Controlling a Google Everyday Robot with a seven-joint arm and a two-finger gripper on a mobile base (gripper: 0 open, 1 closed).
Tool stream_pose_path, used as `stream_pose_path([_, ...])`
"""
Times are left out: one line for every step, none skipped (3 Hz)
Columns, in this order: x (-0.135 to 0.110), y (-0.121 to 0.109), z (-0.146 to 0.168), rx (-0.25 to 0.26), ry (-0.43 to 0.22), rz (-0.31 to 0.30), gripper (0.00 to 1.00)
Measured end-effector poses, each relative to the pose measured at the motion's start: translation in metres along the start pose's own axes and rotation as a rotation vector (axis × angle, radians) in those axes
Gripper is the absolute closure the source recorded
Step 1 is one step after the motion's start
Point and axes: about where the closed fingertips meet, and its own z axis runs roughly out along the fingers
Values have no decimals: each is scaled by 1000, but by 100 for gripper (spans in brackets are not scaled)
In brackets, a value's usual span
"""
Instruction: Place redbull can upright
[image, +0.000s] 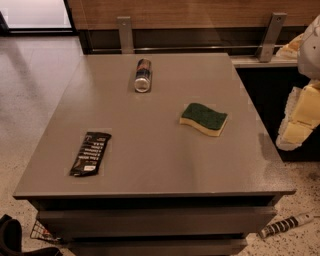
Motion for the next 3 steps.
stream_pose_path([0, 0, 0, 0, 0, 0, 0])
stream_pose_path([-6, -11, -1, 23, -9, -14, 0])
stream_pose_path([-23, -48, 6, 44, -34, -44, 0])
